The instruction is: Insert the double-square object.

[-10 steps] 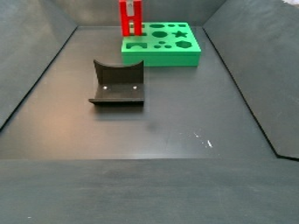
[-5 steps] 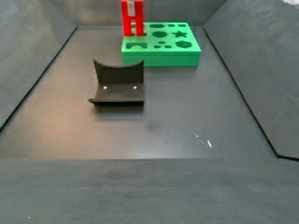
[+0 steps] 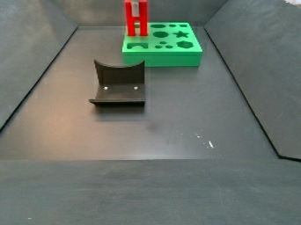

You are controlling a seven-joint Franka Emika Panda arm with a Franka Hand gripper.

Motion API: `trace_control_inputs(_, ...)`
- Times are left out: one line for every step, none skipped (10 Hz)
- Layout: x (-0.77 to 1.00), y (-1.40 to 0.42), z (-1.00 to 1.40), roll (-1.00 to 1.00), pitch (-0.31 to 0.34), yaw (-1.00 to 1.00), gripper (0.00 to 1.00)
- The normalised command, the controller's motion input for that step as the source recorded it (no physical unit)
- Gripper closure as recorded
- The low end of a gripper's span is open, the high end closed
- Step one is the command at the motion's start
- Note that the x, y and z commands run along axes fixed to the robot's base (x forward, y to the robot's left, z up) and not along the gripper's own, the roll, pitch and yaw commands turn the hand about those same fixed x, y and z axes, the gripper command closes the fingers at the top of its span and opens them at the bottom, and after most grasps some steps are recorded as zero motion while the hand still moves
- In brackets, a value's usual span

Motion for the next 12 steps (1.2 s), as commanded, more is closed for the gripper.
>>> trace_control_inputs(-0.09,-0.01,-0.26,0.0,-0.05,0.11,1.0)
trace_control_inputs(0.0,-0.11,-0.32,-0.01,-0.057,0.0,1.0)
trace_control_inputs(0.01,-0.19,-0.32,-0.03,-0.083,-0.1,1.0)
trace_control_inputs(0.0,-0.21,-0.31,-0.03,-0.096,-0.13,1.0)
trace_control_inputs(0.0,-0.16,-0.31,-0.03,-0.099,-0.08,1.0)
trace_control_inputs(0.0,-0.09,-0.31,-0.04,-0.093,-0.07,1.0)
trace_control_inputs(0.0,-0.05,-0.32,-0.04,-0.076,-0.12,1.0)
trace_control_inputs(0.0,-0.01,-0.32,0.0,-0.049,-0.17,1.0)
trace_control_inputs(0.0,-0.01,-0.27,0.0,-0.047,-0.14,1.0)
trace_control_inputs(0.01,-0.03,-0.25,-0.05,-0.016,-0.13,1.0)
trace_control_inputs(0.0,0.03,-0.03,-0.13,-0.03,-0.07,1.0)
trace_control_inputs(0.0,0.0,0.0,0.0,0.0,0.0,1.0)
